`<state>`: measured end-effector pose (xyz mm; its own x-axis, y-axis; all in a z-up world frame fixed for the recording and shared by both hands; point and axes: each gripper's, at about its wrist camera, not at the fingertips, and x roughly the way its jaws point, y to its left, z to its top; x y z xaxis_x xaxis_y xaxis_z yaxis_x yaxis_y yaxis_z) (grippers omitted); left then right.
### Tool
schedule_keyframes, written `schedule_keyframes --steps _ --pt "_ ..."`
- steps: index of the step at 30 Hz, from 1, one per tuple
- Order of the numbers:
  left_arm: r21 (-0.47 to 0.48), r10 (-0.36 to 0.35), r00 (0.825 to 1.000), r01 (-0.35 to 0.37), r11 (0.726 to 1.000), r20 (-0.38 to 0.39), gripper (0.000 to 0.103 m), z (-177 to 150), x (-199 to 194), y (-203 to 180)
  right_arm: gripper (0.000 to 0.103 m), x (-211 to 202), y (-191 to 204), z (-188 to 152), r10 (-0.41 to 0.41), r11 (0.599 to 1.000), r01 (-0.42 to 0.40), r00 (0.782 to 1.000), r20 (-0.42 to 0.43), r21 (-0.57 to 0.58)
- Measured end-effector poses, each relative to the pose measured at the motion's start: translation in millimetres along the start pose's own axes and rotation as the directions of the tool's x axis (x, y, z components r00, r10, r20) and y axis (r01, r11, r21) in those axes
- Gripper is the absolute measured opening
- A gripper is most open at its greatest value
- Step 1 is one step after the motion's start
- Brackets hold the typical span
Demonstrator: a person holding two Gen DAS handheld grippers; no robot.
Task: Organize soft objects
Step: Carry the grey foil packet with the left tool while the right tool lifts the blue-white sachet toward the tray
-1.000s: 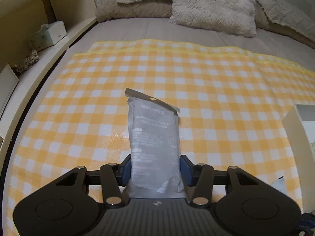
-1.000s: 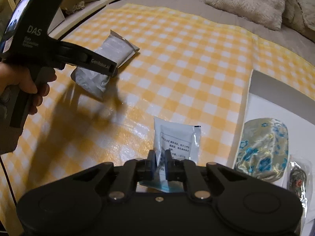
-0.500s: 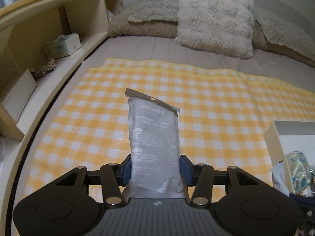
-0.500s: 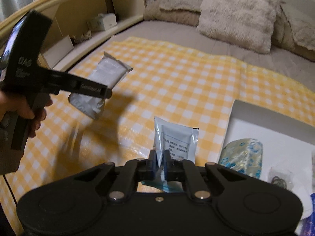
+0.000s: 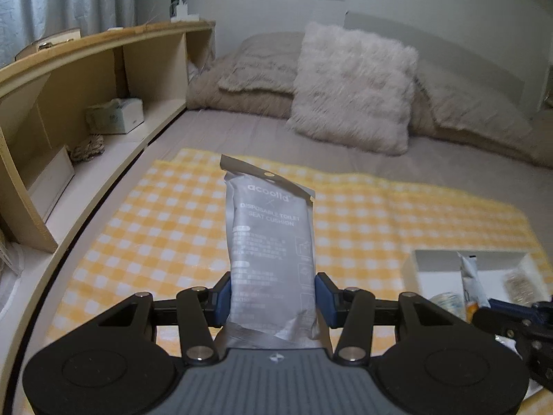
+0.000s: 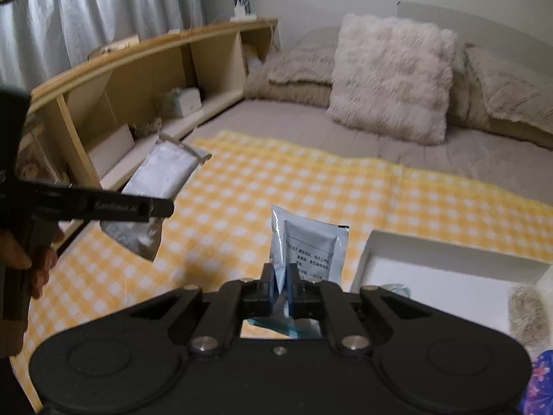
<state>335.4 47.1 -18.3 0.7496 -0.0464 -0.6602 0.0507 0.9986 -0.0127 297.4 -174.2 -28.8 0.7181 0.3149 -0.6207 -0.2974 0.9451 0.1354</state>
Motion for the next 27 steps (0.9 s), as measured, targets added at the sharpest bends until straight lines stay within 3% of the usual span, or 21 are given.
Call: schedule_keyframes --steps 6,13,27 --pt "-0.042 -0.091 0.993 0.094 0.995 0.073 0.050 2 -29 -22 0.007 -28 -22 2 -0.036 0.999 0.035 0.997 0.061 0.024" --pt "-0.067 -0.232 0.964 0.242 0.968 0.132 0.050 4 -45 -63 0.007 -53 -57 -3 -0.094 0.994 0.088 0.991 0.095 0.064" --pt "-0.032 -0.438 0.895 0.442 0.896 0.085 0.051 0 -3 -161 0.008 -74 -136 -19 -0.250 0.957 0.233 0.964 0.088 0.171"
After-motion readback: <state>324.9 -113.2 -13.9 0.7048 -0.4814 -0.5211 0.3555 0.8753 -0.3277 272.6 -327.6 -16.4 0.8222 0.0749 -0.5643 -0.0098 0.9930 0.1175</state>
